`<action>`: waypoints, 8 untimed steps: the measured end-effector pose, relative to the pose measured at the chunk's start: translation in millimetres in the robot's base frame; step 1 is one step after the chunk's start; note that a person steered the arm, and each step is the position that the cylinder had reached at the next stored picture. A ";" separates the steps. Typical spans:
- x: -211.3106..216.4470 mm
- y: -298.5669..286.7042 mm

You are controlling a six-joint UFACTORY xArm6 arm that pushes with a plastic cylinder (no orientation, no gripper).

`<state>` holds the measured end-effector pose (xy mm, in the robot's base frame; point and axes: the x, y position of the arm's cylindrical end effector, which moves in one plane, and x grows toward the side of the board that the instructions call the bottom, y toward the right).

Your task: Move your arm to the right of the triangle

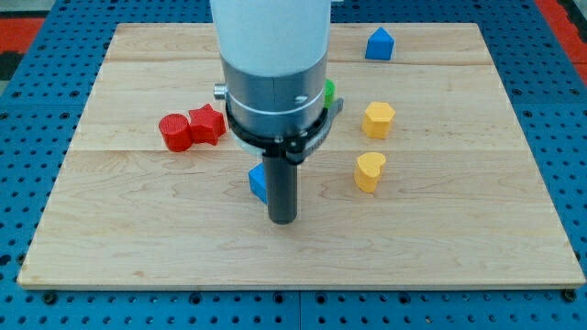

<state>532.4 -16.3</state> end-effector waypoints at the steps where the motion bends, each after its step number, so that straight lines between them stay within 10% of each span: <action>1: -28.2 0.0; 3: -87.2 -43.6; 6: -11.4 110.6; 8: -94.6 203.8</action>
<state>437.8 187.5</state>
